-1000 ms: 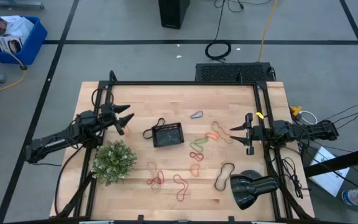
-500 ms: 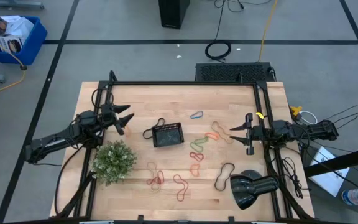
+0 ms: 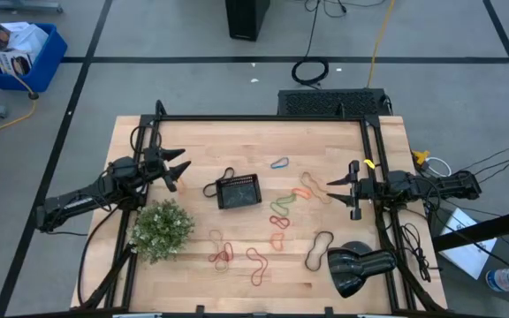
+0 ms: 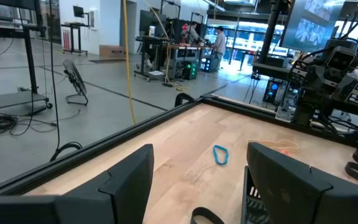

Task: Pick and place rubber bands into bin

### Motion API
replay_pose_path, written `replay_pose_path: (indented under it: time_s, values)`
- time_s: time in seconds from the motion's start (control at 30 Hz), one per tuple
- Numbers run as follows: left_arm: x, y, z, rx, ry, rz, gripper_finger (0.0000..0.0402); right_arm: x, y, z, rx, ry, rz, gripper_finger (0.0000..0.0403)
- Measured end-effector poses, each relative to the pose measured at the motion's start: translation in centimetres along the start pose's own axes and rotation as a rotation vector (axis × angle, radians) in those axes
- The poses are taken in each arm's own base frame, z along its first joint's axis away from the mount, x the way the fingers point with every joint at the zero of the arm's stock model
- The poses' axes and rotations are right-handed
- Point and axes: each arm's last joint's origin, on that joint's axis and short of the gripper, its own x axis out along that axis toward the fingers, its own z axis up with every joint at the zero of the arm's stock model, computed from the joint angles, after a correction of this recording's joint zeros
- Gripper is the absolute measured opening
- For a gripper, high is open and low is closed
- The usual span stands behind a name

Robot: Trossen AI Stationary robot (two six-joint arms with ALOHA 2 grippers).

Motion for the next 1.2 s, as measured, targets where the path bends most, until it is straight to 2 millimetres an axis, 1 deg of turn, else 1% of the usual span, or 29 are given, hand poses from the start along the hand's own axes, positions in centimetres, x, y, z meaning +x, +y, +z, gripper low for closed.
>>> replay_pose_path:
  time_s: [0.63,0.87,1.0,1.2]
  values:
    - [0.0,0.0,0.0,0.000,0.000,0.000,0.0267,0.0,0.0,0.0,0.000,0.000,0.000,0.0141]
    - [0.0,0.0,0.0,0.000,0.000,0.000,0.0267,0.0,0.0,0.1,0.027,-0.006,-0.001,0.0141]
    - [0.0,0.0,0.0,0.000,0.000,0.000,0.0267,0.0,-0.1,0.6,0.038,-0.060,-0.009,0.0141]
    - [0.0,0.0,0.0,0.000,0.000,0.000,0.0267,-0.1,-0.2,1.3,0.110,-0.141,-0.018,0.0141]
